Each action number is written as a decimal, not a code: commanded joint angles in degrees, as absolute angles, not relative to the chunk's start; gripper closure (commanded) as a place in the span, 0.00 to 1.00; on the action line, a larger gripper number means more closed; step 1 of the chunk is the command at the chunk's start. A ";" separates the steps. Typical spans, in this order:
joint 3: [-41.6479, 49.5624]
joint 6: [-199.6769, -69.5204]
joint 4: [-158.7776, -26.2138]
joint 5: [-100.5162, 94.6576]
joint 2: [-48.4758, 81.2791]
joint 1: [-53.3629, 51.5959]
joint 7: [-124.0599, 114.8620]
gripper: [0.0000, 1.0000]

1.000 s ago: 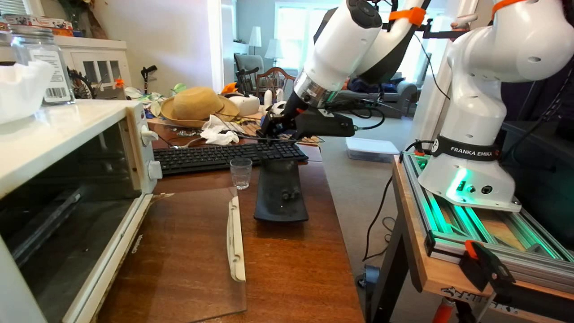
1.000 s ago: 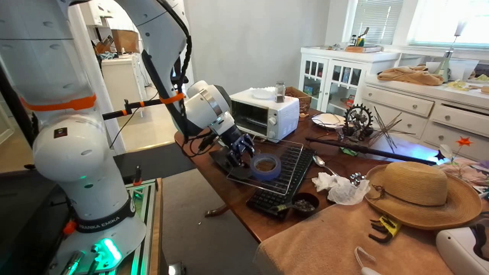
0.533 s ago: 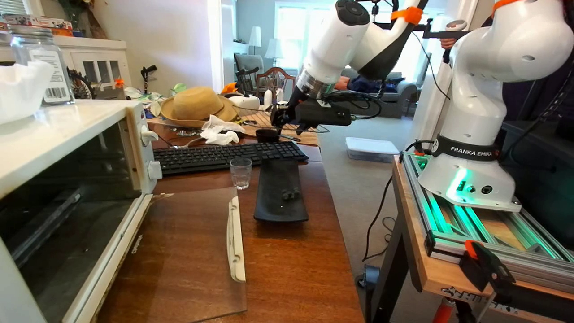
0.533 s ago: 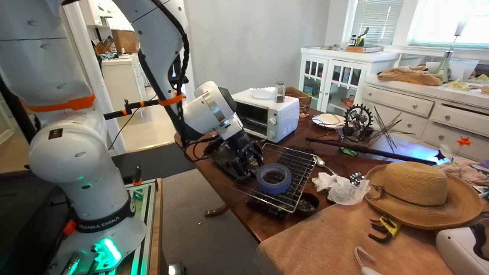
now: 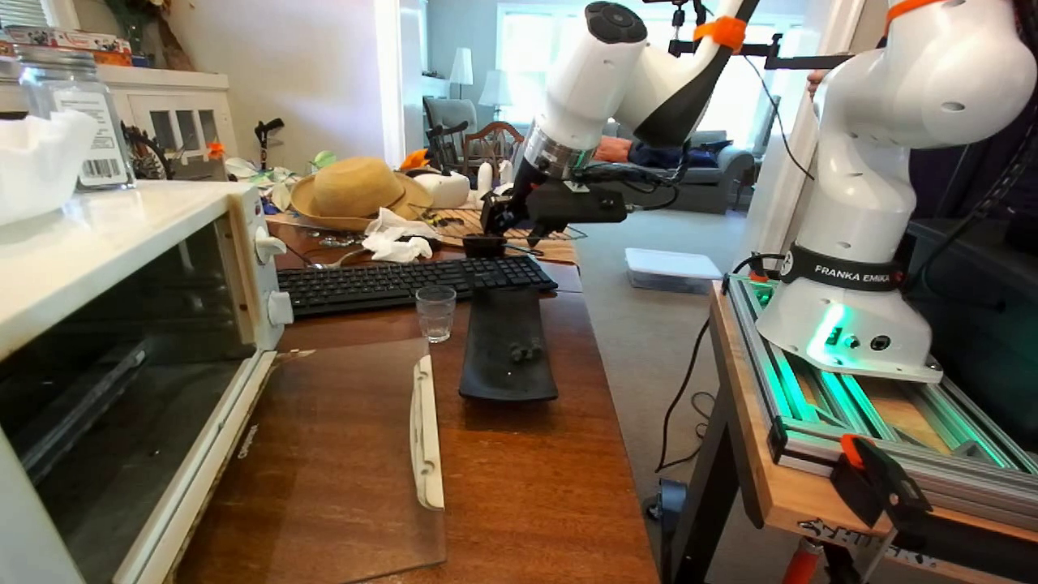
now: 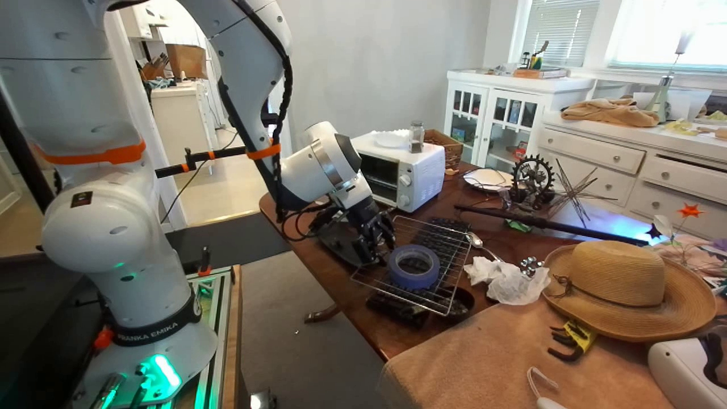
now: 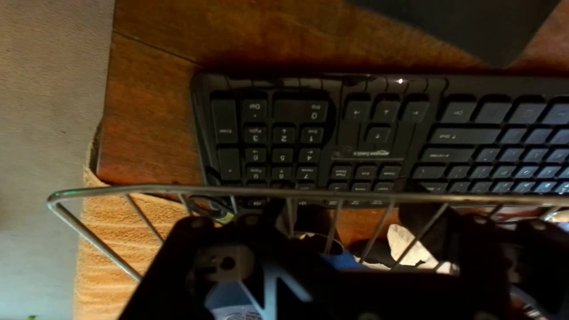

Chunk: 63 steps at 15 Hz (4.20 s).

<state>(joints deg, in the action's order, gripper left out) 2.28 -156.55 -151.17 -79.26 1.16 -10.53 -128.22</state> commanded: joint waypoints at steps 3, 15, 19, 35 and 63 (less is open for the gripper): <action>1.35 -158.57 -147.99 -78.53 5.02 -11.12 -134.23 0.61; -0.72 -157.94 -144.33 -76.70 11.87 -11.61 -137.51 0.61; -0.98 -158.05 -143.67 -75.08 13.47 -11.43 -137.07 0.61; -2.38 -156.05 -148.38 -70.71 5.21 -11.68 -133.50 0.00; -9.07 -147.98 -142.30 -77.37 -15.34 -11.42 -64.88 0.00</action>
<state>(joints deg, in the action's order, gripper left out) -8.89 -142.97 -146.55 -73.46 -16.60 -12.18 -68.29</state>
